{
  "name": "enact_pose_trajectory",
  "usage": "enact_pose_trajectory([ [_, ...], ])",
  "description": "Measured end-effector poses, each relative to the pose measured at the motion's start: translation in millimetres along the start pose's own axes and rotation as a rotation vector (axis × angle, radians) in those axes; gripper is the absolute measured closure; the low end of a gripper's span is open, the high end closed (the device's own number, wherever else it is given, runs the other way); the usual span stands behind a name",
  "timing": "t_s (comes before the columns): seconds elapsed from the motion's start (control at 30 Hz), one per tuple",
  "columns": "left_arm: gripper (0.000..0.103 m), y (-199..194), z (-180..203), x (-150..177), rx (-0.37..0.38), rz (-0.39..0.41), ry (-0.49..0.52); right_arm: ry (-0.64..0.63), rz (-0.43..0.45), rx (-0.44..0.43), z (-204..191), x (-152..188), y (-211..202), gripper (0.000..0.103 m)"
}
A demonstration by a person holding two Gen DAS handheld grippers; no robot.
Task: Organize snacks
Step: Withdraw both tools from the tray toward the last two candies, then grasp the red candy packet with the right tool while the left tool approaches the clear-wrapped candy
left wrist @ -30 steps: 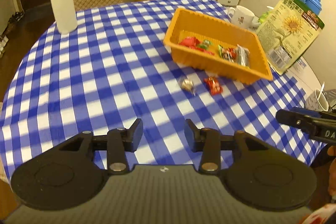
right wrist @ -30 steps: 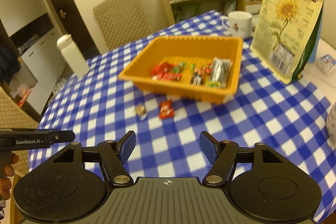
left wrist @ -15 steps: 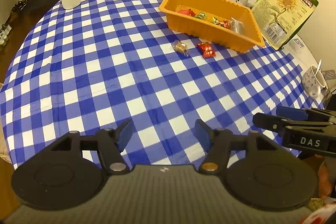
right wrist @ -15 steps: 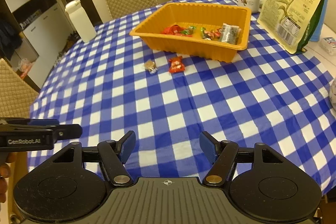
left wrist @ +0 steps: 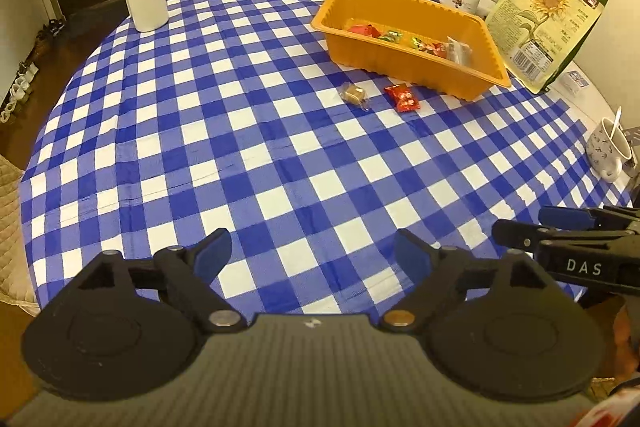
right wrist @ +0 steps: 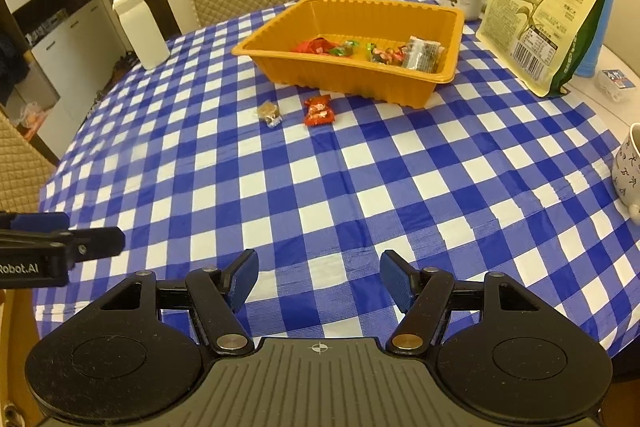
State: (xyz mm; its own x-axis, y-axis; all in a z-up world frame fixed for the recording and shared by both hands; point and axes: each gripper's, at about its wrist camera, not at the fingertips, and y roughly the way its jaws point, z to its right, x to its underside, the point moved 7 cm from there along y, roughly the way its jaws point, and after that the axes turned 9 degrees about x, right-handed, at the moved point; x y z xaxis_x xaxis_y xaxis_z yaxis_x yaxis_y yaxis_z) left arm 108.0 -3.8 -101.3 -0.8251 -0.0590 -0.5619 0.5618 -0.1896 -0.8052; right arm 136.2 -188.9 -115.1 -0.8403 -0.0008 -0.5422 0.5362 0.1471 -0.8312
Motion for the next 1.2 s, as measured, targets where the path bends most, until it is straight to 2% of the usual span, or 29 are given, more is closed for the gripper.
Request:
enact_pose_trajectory([
  [0.23,0.019,10,-6,-9,0.001,-0.001,0.003,-0.019,0.024,0.016,2,-7,6,0.036],
  [0.37,0.021,20,-10,-16,0.0,-0.007,0.002,0.018,0.027,0.005,7,-13,15,0.036],
  [0.77,0.024,62,-20,-58,-0.002,0.015,0.021,0.001,0.1,0.01,8,-51,49,0.037],
  [1.03,0.028,90,-31,-84,-0.015,0.02,0.02,-0.042,0.121,0.02,-1,-74,82,0.054],
  [1.2,0.03,103,-34,-94,-0.016,0.017,0.02,-0.06,0.131,0.019,-6,-89,101,0.059],
])
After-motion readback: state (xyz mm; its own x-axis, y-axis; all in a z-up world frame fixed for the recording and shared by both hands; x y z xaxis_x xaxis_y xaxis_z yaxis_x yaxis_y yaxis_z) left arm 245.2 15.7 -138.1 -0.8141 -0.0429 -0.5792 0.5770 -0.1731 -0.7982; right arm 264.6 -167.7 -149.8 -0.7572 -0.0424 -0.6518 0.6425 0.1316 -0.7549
